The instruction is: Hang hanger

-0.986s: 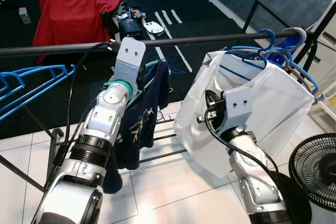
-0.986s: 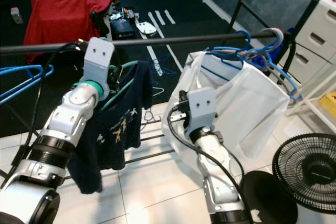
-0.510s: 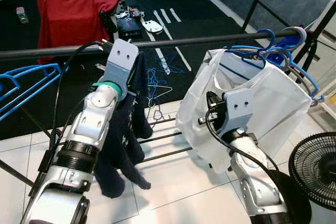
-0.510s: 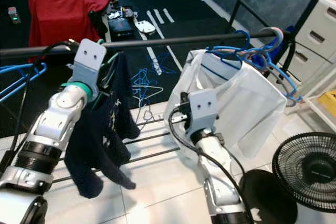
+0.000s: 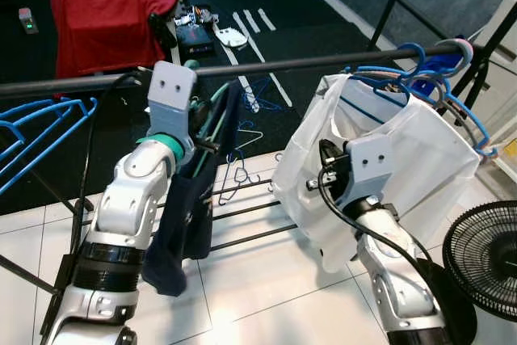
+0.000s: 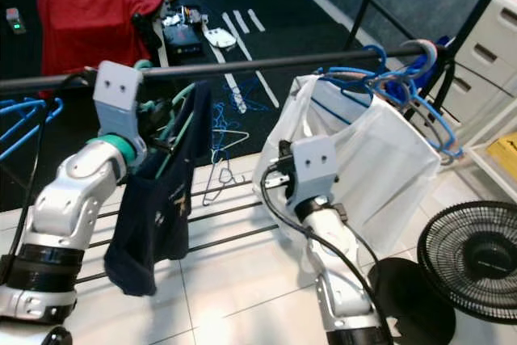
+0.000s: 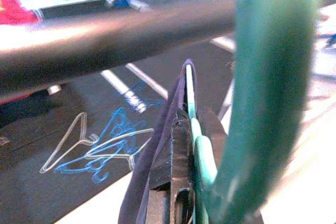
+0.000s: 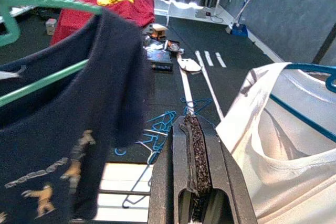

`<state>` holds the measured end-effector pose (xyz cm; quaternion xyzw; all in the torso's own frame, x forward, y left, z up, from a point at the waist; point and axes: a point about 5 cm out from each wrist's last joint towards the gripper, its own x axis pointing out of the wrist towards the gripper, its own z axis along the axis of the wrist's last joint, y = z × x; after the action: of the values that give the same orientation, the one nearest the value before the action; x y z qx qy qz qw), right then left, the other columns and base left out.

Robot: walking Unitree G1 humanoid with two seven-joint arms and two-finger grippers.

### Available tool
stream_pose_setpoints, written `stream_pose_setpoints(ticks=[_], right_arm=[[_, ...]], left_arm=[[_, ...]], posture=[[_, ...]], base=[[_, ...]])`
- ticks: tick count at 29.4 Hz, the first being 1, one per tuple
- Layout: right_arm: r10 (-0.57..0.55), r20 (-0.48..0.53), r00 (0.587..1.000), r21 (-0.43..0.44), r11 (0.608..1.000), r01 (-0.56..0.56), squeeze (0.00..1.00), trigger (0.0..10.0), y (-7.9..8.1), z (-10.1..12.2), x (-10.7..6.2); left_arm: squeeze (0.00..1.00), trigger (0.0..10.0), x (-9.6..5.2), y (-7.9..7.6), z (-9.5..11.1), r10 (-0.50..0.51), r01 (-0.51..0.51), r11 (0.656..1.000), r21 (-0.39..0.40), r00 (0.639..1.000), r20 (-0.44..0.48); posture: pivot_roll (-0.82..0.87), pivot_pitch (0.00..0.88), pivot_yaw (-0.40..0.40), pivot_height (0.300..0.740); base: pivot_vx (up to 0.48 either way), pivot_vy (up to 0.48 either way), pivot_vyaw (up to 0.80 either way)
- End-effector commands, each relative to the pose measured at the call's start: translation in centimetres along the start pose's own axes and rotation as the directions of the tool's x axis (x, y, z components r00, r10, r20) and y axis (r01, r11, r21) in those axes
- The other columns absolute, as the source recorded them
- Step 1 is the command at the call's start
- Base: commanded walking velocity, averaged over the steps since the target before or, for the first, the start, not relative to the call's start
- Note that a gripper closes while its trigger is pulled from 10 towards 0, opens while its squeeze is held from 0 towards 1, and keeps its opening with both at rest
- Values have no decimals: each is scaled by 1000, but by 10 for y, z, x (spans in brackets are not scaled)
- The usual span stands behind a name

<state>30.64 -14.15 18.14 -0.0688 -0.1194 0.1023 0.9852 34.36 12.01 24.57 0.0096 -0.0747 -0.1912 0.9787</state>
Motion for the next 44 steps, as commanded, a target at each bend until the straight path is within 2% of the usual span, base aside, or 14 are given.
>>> stream_pose_setpoints(ticks=[1,9,10,12,13,16,18,22,28,29,32,39,40,44], right_arm=[[-2,-4,1000,2,1000,2,0,10000,-2,0,0],[6,1,1000,-5,1000,-6,0,10000,-1,1,0],[11,3,1000,-12,1000,-11,0,10000,0,2,0],[11,3,1000,-12,1000,-11,0,10000,0,2,0],[21,13,1000,-35,999,-21,0,10000,0,4,0],[27,24,999,-50,998,-26,0,10000,-1,7,0],[27,24,999,-50,998,-26,0,10000,-1,7,0],[21,49,999,-33,999,-19,0,10000,-9,15,4],[15,42,999,38,999,-16,0,10000,-11,14,7],[23,37,999,80,996,-26,1000,10000,-10,12,8],[35,34,999,130,991,-40,1000,10000,-8,10,9],[71,41,997,110,991,-75,1000,10000,-1,12,7],[84,41,996,100,991,-88,0,10000,1,13,5],[93,40,995,91,991,-96,0,10000,2,13,4]], left_arm=[[0,10000,-4,-3,15,-54,55,998,-9,997,60],[0,10000,-8,-7,22,-119,115,992,54,990,70],[0,10000,-12,-12,20,-181,174,976,128,982,47],[0,10000,-12,-12,20,-181,174,976,128,982,47],[0,10000,-18,-19,14,-243,237,953,186,970,9],[0,10000,-24,-26,7,-292,292,931,218,956,-30],[0,10000,-24,-26,7,-292,292,931,218,956,-30],[0,10000,-45,-49,5,-436,434,895,99,900,-2],[0,10000,-48,-55,11,-468,466,883,65,883,33],[0,10000,-48,-55,14,-474,471,880,55,880,46],[0,10000,-49,-56,17,-484,481,875,53,873,59],[0,10000,-44,-56,16,-473,469,881,67,880,55],[0,10000,-43,-57,15,-471,468,881,67,880,52],[0,10000,-42,-58,15,-473,469,881,65,880,51]], posture=[[-37,94,33,740],[-38,93,35,740],[-37,92,37,740],[-37,92,37,740],[-38,91,40,740],[-38,91,42,740],[-38,91,42,740],[-35,92,36,740],[-31,86,36,740],[-31,82,37,740],[-31,82,37,740],[-41,70,39,740],[-47,68,40,740],[-48,66,41,740]], base=[[0,0,0],[0,0,0],[0,0,0],[0,0,0],[0,0,0],[0,0,0],[0,0,0],[0,0,0],[0,0,0],[0,0,0],[0,0,0],[0,0,0],[0,0,0],[0,0,0]])
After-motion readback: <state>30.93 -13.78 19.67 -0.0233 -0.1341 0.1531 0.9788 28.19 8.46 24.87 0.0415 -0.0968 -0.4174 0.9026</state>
